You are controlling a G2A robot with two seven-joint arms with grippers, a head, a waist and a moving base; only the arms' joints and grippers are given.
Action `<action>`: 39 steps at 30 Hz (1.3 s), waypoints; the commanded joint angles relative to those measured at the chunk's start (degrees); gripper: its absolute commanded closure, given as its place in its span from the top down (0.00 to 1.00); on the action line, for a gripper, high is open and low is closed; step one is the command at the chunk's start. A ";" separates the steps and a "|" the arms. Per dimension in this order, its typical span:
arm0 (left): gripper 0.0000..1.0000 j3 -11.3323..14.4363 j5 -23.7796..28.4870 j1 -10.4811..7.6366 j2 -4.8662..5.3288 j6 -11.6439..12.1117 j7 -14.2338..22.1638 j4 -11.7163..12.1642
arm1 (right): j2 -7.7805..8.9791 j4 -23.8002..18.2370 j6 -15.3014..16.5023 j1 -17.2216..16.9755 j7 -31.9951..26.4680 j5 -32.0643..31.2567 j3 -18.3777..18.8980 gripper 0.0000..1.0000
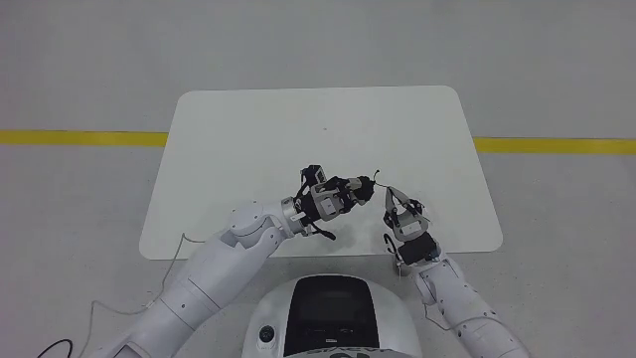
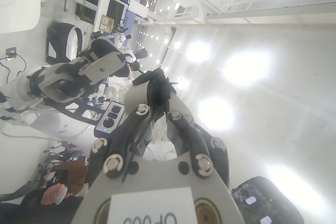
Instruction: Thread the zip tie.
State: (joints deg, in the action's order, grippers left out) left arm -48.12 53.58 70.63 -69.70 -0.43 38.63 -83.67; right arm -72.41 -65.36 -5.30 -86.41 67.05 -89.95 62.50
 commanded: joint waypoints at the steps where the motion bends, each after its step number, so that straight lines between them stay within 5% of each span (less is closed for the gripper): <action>1: 0.00 0.00 0.00 0.00 0.00 0.00 0.00 0.00 | -0.02 0.05 0.02 0.01 0.02 0.00 0.04 0.00; 39: 0.00 0.00 0.00 0.00 0.00 0.00 0.00 0.00 | -0.05 0.28 0.47 -0.68 0.50 0.00 1.57 0.00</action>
State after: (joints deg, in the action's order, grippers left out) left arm -48.12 53.58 70.63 -69.70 -0.43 38.63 -83.67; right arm -72.45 -65.07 -4.82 -87.09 67.55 -89.95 64.06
